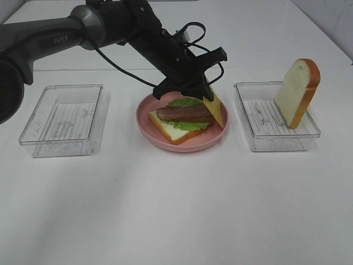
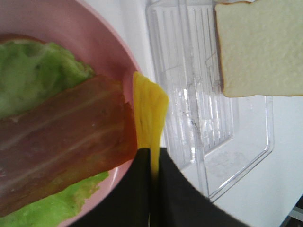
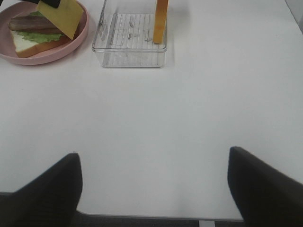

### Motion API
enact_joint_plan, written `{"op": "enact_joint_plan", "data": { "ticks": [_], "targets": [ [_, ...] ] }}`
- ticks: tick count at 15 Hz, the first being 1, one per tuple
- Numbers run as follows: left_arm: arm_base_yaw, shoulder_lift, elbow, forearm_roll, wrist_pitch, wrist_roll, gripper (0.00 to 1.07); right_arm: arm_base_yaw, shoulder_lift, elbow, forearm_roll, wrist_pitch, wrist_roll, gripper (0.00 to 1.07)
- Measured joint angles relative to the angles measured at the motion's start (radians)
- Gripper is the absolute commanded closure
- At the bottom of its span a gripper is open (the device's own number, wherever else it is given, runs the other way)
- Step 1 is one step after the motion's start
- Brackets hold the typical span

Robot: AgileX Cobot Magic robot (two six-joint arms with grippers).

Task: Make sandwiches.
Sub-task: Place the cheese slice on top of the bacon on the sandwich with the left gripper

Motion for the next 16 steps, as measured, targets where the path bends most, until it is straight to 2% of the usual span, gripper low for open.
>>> {"op": "enact_joint_plan", "data": {
  "ticks": [3,6,13,15,16],
  "targets": [
    [0.0,0.0,0.0,0.134,0.039,-0.032,1.07,0.0,0.0,0.0,0.0,0.0,0.0,0.26],
    [0.0,0.0,0.0,0.208,0.061,-0.037,1.07,0.0,0.0,0.0,0.0,0.0,0.0,0.26],
    [0.0,0.0,0.0,0.305,0.084,-0.039,1.05,0.0,0.0,0.0,0.0,0.0,0.0,0.26],
    [0.0,0.0,0.0,0.326,0.1,-0.039,0.89,0.0,0.0,0.0,0.0,0.0,0.0,0.26],
    [0.0,0.0,0.0,0.351,0.125,-0.039,0.61,0.0,0.0,0.0,0.0,0.0,0.0,0.26]
  ]
}}
